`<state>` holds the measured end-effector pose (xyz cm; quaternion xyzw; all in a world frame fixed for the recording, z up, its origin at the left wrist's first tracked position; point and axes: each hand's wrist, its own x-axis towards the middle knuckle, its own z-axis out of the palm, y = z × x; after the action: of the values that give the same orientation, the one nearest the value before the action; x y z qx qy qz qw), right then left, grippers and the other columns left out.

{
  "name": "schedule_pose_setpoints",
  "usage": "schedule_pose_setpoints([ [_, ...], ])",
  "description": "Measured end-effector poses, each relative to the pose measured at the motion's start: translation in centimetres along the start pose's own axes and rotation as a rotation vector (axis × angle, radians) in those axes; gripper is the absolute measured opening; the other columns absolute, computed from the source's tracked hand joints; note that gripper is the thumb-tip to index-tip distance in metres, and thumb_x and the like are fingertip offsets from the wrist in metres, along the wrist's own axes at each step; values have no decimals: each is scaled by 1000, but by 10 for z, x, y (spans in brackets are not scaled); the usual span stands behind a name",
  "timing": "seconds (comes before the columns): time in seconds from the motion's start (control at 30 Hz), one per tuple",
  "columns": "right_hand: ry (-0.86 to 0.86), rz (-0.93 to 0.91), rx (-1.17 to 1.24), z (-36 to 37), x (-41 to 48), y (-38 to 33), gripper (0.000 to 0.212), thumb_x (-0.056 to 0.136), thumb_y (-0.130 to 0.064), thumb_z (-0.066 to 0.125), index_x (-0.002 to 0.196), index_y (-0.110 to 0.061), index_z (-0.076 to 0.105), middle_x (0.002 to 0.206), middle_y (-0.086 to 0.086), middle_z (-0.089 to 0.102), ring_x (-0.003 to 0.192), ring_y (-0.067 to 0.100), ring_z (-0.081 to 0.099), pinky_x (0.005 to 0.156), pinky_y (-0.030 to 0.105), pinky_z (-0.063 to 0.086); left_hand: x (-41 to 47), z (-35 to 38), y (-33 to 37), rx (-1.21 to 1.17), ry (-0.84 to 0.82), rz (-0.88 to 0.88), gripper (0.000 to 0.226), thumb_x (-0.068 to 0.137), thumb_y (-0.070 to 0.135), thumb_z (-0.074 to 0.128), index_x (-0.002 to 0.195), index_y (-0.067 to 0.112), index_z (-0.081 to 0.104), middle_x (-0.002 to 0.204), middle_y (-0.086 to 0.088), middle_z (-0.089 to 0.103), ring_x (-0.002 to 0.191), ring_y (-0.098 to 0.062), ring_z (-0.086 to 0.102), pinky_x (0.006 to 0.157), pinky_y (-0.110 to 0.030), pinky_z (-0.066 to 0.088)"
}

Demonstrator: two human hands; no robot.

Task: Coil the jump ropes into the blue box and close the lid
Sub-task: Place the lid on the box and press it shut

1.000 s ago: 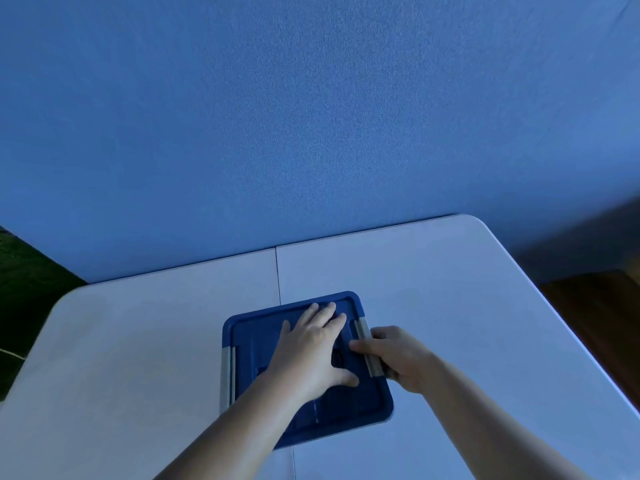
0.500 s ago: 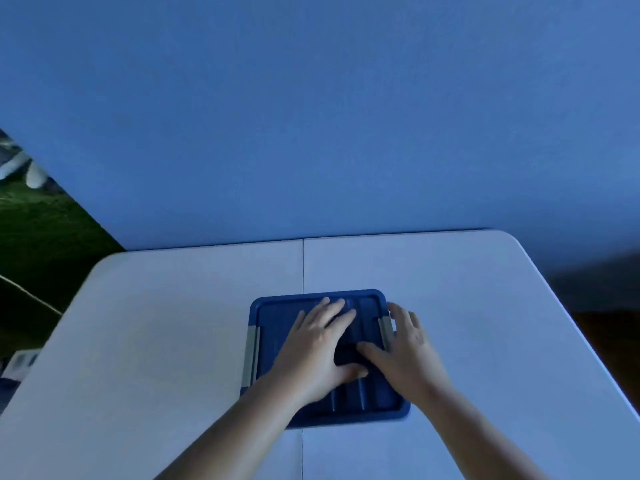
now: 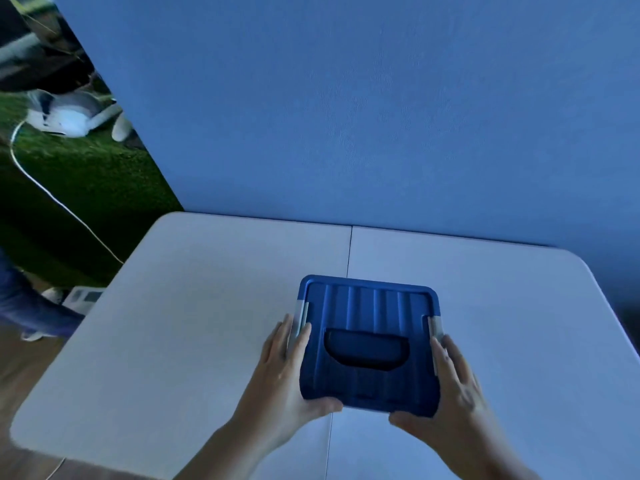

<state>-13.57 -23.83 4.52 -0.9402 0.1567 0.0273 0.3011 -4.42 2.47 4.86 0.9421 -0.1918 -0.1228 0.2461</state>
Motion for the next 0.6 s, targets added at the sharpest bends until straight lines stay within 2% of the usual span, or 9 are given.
schedule_pose_setpoints([
  [0.17, -18, -8, -16, -2, -1, -3, 134, 45, -76, 63, 159, -24, 16, 166, -2, 12, 146, 23, 29, 111, 36, 38, 1, -2, -2, -25, -12, 2, 131, 69, 76, 72, 160, 32, -12, 163, 17, -29, 152, -3, -17, 124, -28, 20],
  [0.37, -41, -8, -19, -6, 24, -7, 130, 59, -66, 79, 159, -26, 8, 167, -10, 0, 149, 18, 21, 113, 34, 36, 28, -8, -4, -6, -26, -12, 131, 70, 79, 68, 161, 24, -9, 166, 13, -26, 155, -8, -12, 125, -32, 19],
  [0.6, -48, 23, -63, -19, 104, -19, 127, 60, -66, 80, 159, -21, 13, 166, -9, 5, 147, 21, 25, 115, 36, 35, 104, -28, -3, 10, -38, -13, 130, 71, 76, 70, 162, 17, -1, 169, 3, -16, 157, -15, -7, 126, -35, 19],
])
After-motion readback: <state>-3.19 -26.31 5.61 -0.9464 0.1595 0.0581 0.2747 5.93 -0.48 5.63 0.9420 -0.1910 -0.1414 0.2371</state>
